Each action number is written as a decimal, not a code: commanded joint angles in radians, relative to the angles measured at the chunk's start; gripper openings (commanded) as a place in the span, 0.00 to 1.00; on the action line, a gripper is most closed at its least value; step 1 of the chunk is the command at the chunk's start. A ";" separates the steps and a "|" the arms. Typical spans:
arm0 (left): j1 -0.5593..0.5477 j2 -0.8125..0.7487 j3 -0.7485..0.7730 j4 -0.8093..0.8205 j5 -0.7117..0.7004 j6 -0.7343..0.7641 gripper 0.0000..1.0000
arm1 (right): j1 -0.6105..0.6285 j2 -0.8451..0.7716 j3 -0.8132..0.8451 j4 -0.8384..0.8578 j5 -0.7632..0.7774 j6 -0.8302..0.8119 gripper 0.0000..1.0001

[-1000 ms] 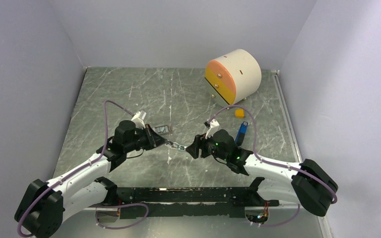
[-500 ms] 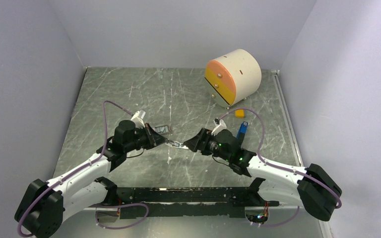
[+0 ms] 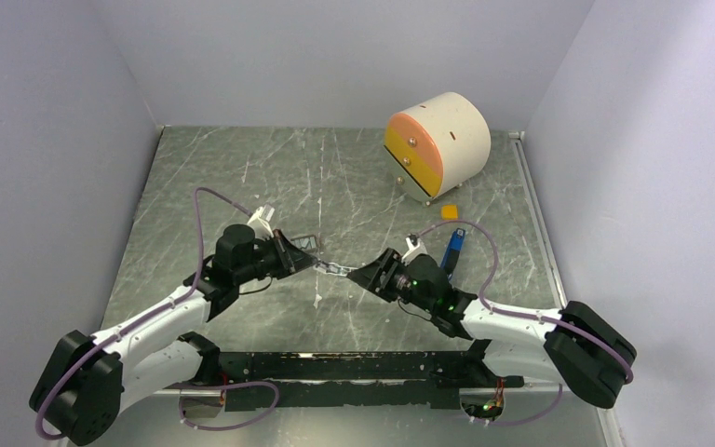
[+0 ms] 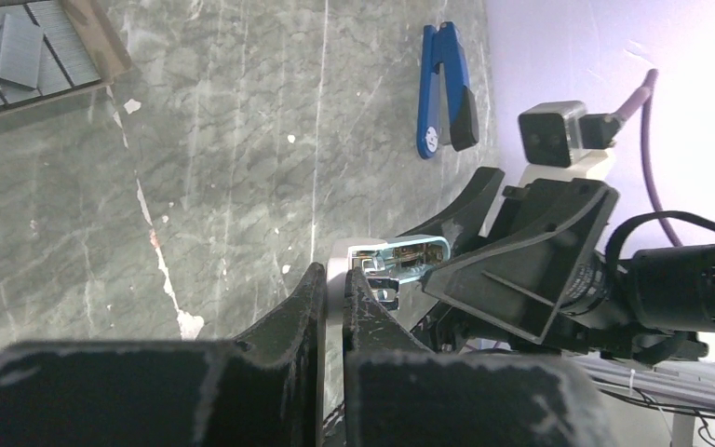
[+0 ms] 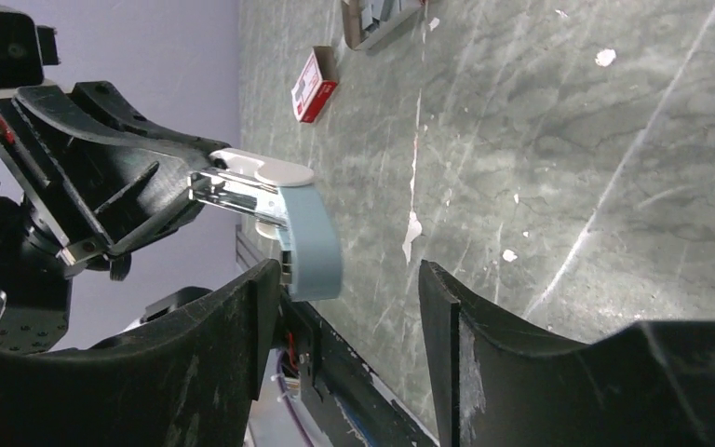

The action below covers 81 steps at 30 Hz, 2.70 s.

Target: Load the staples into the stapler

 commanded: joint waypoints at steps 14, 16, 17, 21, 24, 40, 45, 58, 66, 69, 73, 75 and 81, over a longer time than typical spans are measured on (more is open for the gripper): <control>-0.005 -0.034 -0.021 0.015 0.031 -0.004 0.13 | 0.008 -0.028 0.041 0.044 0.061 0.049 0.13; -0.005 -0.058 -0.011 -0.077 -0.009 0.022 0.30 | 0.008 -0.044 0.074 -0.029 0.076 0.019 0.11; -0.004 -0.071 -0.001 -0.123 -0.036 0.040 0.40 | 0.008 -0.048 0.085 -0.056 0.073 0.001 0.11; -0.005 -0.115 0.040 -0.294 -0.154 0.095 0.69 | 0.005 -0.046 0.153 -0.195 0.060 -0.104 0.11; -0.005 -0.136 0.092 -0.404 -0.211 0.125 0.78 | 0.005 -0.029 0.223 -0.345 0.063 -0.218 0.11; -0.005 -0.318 0.270 -0.650 -0.249 0.269 0.83 | -0.029 0.133 0.604 -0.847 -0.070 -0.861 0.17; -0.004 -0.309 0.306 -0.655 -0.257 0.306 0.79 | -0.070 0.267 0.693 -0.877 -0.219 -1.066 0.18; -0.005 -0.294 0.320 -0.650 -0.307 0.367 0.77 | -0.157 0.706 1.145 -1.163 -0.442 -1.485 0.22; -0.005 -0.273 0.387 -0.695 -0.371 0.424 0.77 | -0.256 0.896 1.399 -1.338 -0.555 -1.660 0.22; -0.005 -0.267 0.384 -0.677 -0.371 0.426 0.78 | -0.264 0.960 1.472 -1.380 -0.569 -1.703 0.21; -0.005 -0.250 0.372 -0.636 -0.351 0.411 0.78 | -0.286 1.047 1.600 -1.474 -0.645 -1.782 0.21; -0.005 -0.236 0.364 -0.614 -0.347 0.406 0.78 | -0.299 1.080 1.645 -1.489 -0.675 -1.795 0.21; -0.004 -0.172 0.350 -0.554 -0.330 0.395 0.78 | -0.309 1.155 1.721 -1.552 -0.708 -1.834 0.22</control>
